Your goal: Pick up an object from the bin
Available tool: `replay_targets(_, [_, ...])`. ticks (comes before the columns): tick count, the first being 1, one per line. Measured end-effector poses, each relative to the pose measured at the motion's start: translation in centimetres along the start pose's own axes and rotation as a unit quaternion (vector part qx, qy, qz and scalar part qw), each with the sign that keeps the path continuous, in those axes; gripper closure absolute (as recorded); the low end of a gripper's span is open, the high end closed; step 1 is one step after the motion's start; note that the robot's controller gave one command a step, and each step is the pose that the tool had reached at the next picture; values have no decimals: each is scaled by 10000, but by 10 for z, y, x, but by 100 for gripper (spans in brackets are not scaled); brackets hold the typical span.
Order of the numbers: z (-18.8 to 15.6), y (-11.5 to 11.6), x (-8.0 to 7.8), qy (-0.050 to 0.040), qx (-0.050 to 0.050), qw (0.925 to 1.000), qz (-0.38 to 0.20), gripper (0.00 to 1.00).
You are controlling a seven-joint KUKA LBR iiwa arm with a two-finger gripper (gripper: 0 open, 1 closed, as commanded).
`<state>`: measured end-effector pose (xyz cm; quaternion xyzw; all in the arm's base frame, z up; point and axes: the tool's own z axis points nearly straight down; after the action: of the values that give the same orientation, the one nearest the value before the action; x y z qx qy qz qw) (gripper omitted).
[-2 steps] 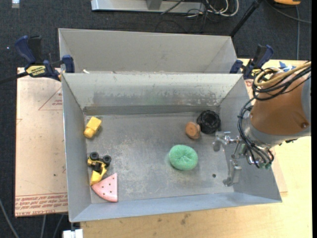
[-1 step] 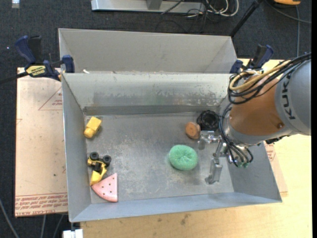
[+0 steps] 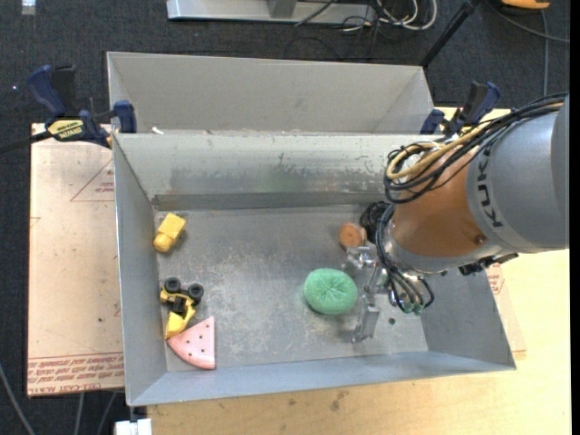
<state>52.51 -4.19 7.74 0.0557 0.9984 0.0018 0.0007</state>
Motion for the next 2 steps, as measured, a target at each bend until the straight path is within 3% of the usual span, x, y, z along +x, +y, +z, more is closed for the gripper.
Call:
replay_targets(1, [9,19,27,11,13,9991,433,0])
replay_targets(2, [8,57,-4,-2,16,9941,1087,100])
